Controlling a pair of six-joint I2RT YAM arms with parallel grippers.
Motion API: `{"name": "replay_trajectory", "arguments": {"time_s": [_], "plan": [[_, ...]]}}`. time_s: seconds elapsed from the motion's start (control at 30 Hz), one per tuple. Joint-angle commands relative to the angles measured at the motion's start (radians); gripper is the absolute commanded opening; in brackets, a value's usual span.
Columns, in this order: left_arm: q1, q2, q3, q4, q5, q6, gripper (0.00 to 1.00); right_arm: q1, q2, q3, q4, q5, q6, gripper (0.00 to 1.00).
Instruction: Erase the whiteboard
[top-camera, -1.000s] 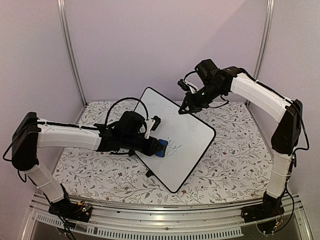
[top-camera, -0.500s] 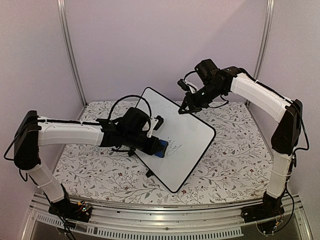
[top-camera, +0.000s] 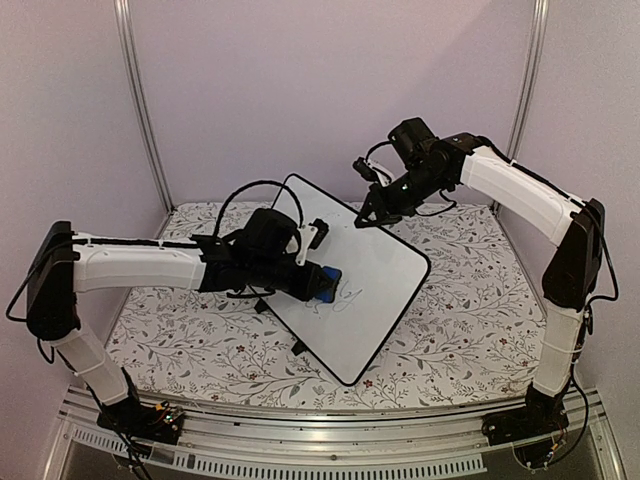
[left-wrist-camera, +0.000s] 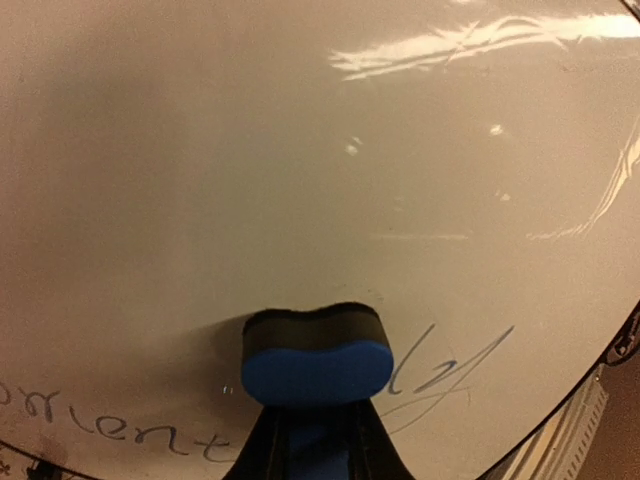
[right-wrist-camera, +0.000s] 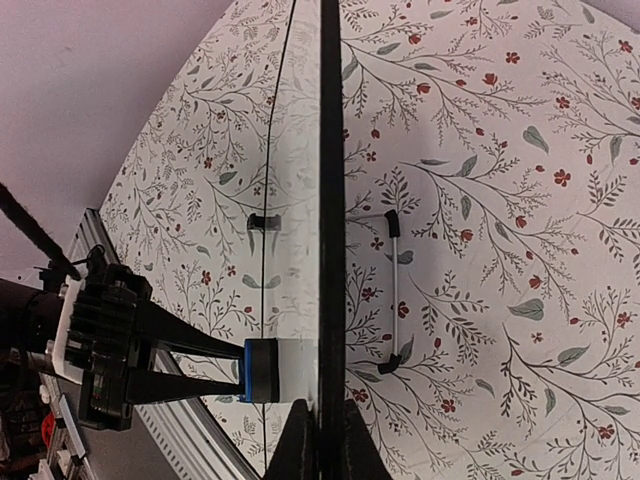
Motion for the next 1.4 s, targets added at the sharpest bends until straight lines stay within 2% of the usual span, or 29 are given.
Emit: {"name": "replay_trajectory", "arguments": {"time_s": [0.0,0.17,0.3,0.7,0.9,1.07,1.37], "plan": [[-0.032,0.004,-0.136,0.035,0.035,-0.058,0.00,0.049,0.007,-0.014,-0.043,0.026,-0.107,0.00],[-0.056,-0.015,-0.250,0.063,0.046,-0.096,0.00,0.048,0.009,-0.014,-0.042,0.027,-0.107,0.00],[-0.062,-0.009,-0.248,0.063,0.044,-0.098,0.00,0.049,0.013,-0.013,-0.043,0.027,-0.107,0.00],[-0.062,0.066,0.047,-0.023,-0.014,0.010,0.00,0.049,0.019,-0.013,-0.044,0.026,-0.108,0.00],[-0.041,0.099,0.112,-0.047,-0.047,0.040,0.00,0.049,0.017,-0.012,-0.043,0.023,-0.107,0.00],[-0.033,0.087,0.052,-0.033,-0.041,0.014,0.00,0.049,0.010,-0.017,-0.042,0.023,-0.108,0.00],[-0.063,-0.013,-0.205,0.038,0.004,-0.098,0.00,0.049,0.007,-0.016,-0.041,0.024,-0.107,0.00]]}}
